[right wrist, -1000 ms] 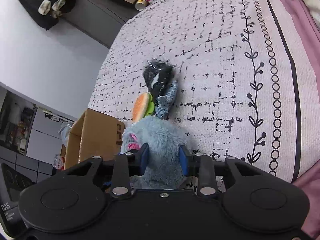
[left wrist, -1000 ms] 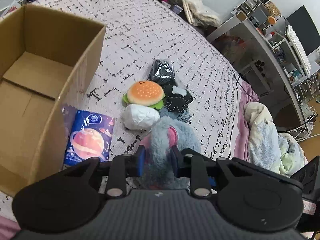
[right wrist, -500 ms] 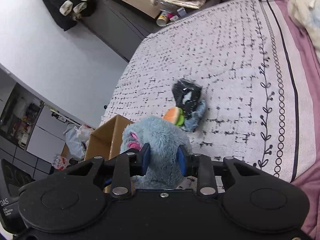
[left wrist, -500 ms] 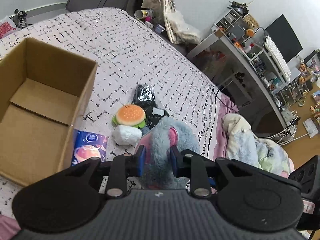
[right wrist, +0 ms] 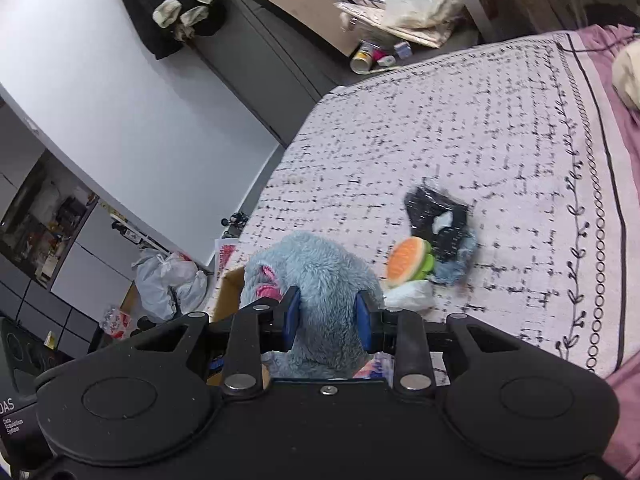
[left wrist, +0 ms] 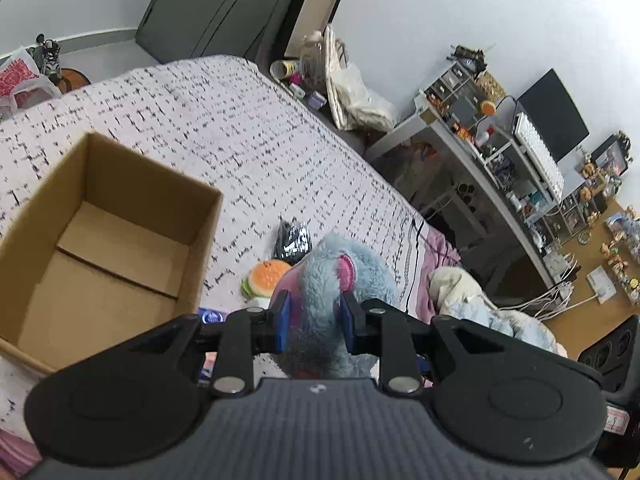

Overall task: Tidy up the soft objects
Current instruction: 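Lift the blue-grey plush with the left tool and carry it over the box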

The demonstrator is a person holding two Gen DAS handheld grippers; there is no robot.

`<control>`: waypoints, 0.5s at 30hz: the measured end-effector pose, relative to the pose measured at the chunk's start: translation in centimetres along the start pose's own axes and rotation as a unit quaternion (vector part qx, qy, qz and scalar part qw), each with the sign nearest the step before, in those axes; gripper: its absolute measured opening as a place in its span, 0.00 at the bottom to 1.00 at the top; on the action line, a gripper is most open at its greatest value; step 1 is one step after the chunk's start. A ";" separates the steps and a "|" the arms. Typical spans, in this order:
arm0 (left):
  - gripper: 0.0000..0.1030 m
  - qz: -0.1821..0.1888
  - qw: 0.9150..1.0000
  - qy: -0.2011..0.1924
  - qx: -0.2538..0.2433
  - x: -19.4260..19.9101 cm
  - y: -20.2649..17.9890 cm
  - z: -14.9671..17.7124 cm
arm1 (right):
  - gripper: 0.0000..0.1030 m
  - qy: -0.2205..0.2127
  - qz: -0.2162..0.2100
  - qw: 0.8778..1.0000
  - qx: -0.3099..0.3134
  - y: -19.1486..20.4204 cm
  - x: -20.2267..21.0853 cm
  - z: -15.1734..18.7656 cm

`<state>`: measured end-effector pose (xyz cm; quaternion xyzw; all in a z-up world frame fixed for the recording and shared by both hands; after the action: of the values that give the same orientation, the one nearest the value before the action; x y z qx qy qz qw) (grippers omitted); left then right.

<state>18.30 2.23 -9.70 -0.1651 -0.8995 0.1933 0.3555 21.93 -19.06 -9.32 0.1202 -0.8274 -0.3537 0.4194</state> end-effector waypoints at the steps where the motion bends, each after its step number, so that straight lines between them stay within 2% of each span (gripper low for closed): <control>1: 0.24 0.002 1.000 -0.004 0.002 0.4 0.3 -0.2 | 0.28 -0.001 -0.002 1.000 0.003 0.4 0.0 0.1; 15: 0.24 0.001 0.999 -0.027 0.019 3.8 3.9 -2.2 | 0.29 -0.001 -0.013 1.000 0.024 5.5 -1.5 1.6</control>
<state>17.84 7.76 -7.91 -0.1539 -0.9047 0.2155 0.3337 22.16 -13.56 -7.13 0.1405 -0.8346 -0.3390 0.4109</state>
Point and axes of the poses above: each gripper's, at about its wrist camera, not at the fingertips, and x roughly against the way its jaws point, y to its left, z to its underside, the point moved 3 cm from there along -x, roughly the way its jaws point, and after that the axes turned 13 degrees about -x, right-handed, at the moved point
